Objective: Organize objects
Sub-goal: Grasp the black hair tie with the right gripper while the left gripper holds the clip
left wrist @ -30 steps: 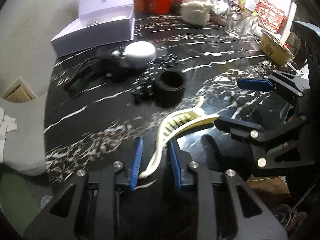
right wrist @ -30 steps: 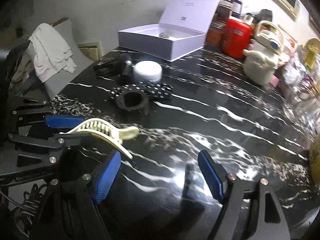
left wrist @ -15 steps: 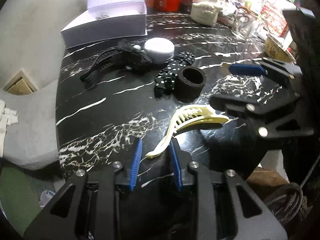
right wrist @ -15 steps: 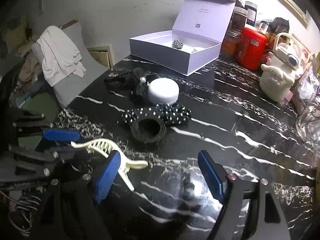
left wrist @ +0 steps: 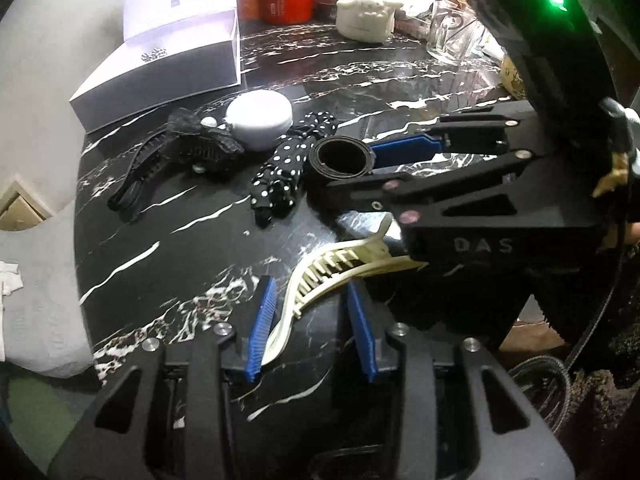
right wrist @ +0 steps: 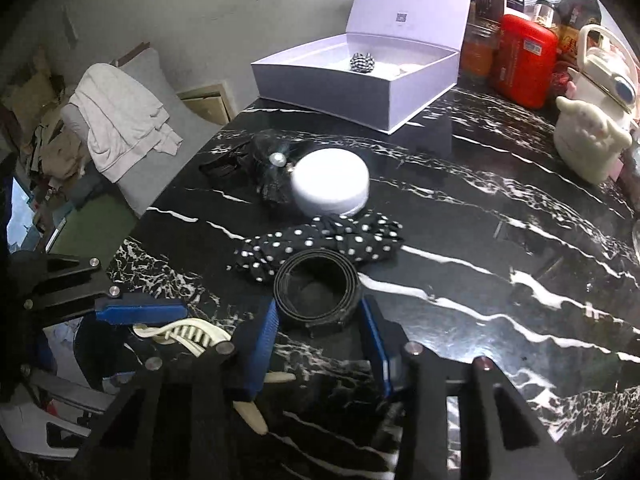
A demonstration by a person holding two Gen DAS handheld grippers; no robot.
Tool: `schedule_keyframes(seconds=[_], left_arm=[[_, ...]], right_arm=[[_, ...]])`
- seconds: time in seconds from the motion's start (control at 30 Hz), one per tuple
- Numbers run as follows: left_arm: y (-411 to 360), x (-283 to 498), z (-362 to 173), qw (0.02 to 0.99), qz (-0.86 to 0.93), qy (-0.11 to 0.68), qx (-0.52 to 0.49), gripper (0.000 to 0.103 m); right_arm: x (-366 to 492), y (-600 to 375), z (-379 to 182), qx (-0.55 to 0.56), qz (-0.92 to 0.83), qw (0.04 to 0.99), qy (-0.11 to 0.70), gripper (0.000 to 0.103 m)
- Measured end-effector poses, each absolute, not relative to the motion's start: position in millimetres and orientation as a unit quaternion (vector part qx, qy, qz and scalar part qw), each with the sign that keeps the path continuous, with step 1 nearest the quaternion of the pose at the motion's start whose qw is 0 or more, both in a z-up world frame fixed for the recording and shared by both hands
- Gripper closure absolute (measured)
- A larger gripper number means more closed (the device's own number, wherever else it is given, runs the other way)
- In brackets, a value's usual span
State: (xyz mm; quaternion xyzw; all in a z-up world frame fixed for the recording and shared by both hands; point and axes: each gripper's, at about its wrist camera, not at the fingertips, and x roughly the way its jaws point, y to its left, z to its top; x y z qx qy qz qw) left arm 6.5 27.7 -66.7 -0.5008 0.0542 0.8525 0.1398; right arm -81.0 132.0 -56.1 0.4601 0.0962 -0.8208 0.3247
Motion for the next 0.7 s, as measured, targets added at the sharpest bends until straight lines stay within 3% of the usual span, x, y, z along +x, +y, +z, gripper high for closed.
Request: schedule_keyframes(seconds=[0.57,0.7], left_arm=[[82,-3,-66,0.186,0.838,0.141,-0.494,0.062],[89,0,-66,0.198,0.839,0.164,-0.479,0.052]], right_arm=[[-70,197,-58,0.464,-0.835,0.279,0.103,0.060],[-68,196,-59,0.455,-0.837,0.282,0.113,0.059]])
